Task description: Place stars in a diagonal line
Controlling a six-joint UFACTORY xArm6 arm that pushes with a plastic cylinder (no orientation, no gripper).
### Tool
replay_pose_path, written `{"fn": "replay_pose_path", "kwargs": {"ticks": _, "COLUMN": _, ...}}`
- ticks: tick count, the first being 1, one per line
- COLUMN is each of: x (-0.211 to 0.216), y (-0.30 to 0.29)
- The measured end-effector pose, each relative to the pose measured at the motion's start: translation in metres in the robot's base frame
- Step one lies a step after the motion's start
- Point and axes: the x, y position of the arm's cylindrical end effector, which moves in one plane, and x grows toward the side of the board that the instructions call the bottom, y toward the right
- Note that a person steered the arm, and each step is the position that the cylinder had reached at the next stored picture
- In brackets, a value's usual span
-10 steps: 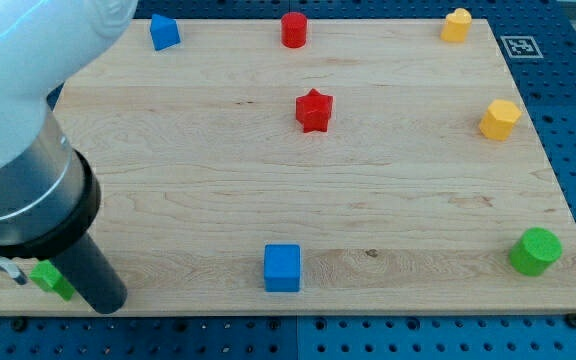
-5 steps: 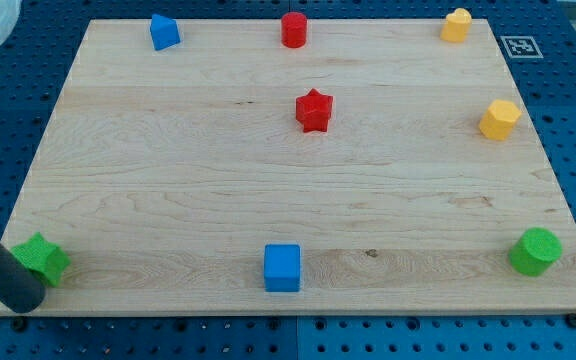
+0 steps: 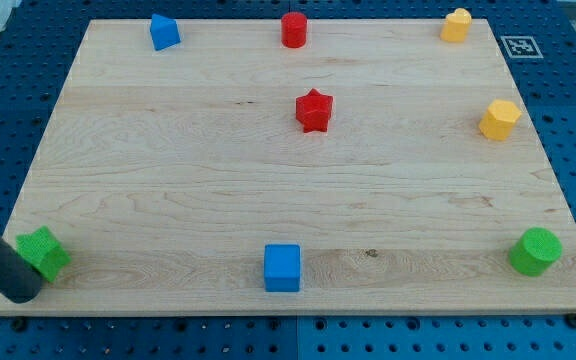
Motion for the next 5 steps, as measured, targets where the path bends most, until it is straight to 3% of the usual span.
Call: {"fn": "replay_pose_path", "kwargs": {"ticks": 5, "x": -0.039, "y": 0.041}}
